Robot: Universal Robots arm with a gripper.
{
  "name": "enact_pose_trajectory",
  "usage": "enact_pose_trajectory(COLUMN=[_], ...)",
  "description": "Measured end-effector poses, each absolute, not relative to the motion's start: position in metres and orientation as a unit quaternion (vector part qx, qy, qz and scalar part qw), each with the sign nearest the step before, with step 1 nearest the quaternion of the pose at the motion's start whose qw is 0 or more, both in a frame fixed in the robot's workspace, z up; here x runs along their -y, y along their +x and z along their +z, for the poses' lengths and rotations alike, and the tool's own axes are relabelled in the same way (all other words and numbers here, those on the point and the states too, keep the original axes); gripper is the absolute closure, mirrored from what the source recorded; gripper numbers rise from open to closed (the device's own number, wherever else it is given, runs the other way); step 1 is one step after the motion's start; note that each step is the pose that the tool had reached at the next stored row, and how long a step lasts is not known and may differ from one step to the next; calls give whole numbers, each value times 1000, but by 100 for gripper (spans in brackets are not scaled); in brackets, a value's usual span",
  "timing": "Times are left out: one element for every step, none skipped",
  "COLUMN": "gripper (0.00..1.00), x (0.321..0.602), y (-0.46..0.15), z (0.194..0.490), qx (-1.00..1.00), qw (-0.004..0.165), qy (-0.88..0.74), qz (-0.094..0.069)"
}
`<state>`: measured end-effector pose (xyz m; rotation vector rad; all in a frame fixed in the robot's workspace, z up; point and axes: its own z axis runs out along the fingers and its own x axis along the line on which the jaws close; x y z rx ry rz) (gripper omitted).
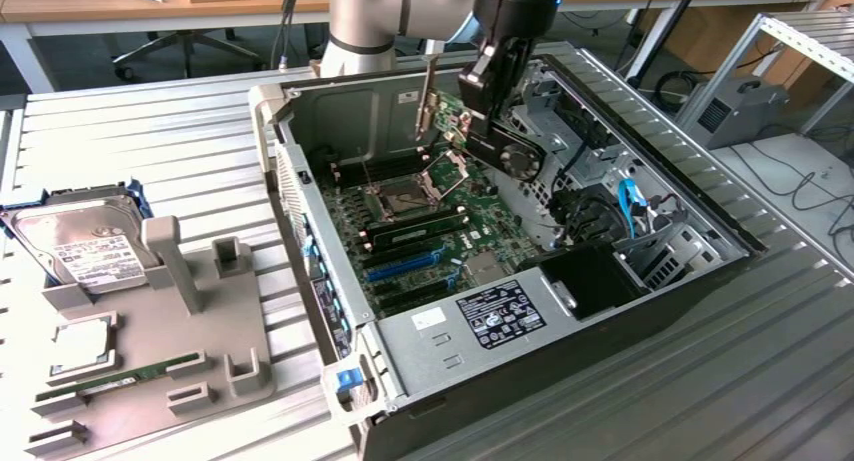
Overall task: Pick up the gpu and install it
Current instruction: 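Insert the gpu into the slot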
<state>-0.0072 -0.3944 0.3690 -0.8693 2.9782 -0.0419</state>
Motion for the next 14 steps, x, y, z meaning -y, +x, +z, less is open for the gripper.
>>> enact_pose_trajectory(gripper=[74,74,74,74,74,74,74,74,74,74,74,74,74,74], x=[394,394,394,394,394,394,394,394,394,394,394,394,394,394], y=[-7,-7,-7,-7,-7,-7,-7,-7,-7,-7,-7,-7,-7,-7], z=[369,369,369,369,369,369,369,369,369,369,369,369,369,369], qx=[-959,-958,-957,-956,-955,-955,-954,-954,-953,-952,-951,-950,-950,-949], qw=[19,19,20,20,20,20,20,20,20,20,20,20,20,20], qy=[-282,-286,-289,-291,-294,-296,-298,-299,-301,-304,-307,-310,-312,-315], qz=[-13,-13,-13,-13,-13,-13,-13,-13,-13,-13,-13,-13,-13,-13])
